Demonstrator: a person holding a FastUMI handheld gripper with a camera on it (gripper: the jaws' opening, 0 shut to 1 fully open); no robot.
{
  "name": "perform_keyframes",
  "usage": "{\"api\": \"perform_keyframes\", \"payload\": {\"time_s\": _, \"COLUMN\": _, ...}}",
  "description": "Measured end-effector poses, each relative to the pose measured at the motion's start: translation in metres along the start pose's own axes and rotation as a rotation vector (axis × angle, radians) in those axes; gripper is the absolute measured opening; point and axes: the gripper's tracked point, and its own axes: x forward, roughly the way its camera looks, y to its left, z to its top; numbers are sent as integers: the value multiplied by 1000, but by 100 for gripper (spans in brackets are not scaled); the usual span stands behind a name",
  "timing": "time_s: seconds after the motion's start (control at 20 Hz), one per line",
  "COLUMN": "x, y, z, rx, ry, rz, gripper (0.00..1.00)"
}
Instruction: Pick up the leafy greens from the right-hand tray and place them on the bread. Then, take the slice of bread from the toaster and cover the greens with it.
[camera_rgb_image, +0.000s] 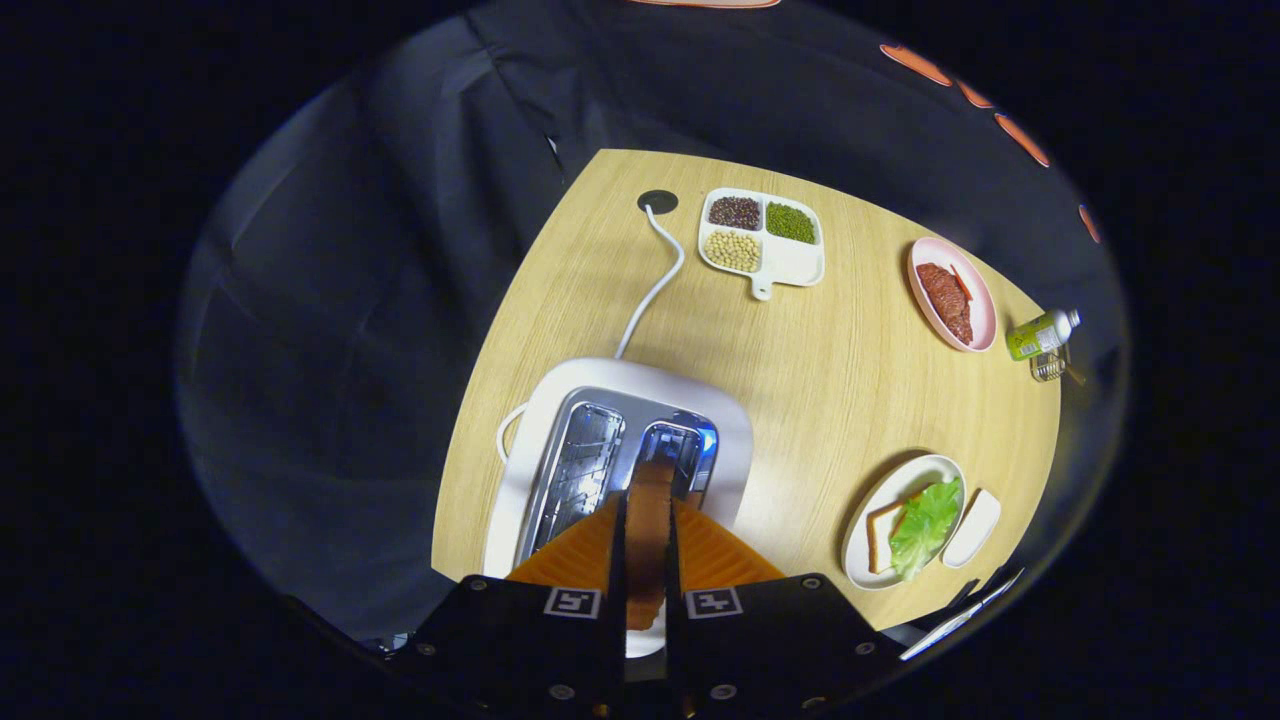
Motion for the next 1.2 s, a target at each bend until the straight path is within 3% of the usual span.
{"api": "perform_keyframes", "payload": {"time_s": 0.4, "x": -50, "y": -26, "z": 15, "rx": 131, "ry": -88, "rz": 197, "gripper": 11}}
{"api": "perform_keyframes", "payload": {"time_s": 0.55, "x": -85, "y": -40, "z": 18, "rx": 189, "ry": -122, "rz": 316, "gripper": 11}}
{"api": "perform_keyframes", "payload": {"time_s": 0.7, "x": -121, "y": -75, "z": 18, "rx": 246, "ry": -177, "rz": 397, "gripper": 11}}
{"api": "perform_keyframes", "payload": {"time_s": 0.9, "x": -150, "y": -143, "z": 12, "rx": 292, "ry": -242, "rz": 446, "gripper": 11}}
{"api": "perform_keyframes", "payload": {"time_s": 1.2, "x": -128, "y": -228, "z": -25, "rx": 356, "ry": -256, "rz": 505, "gripper": 11}}
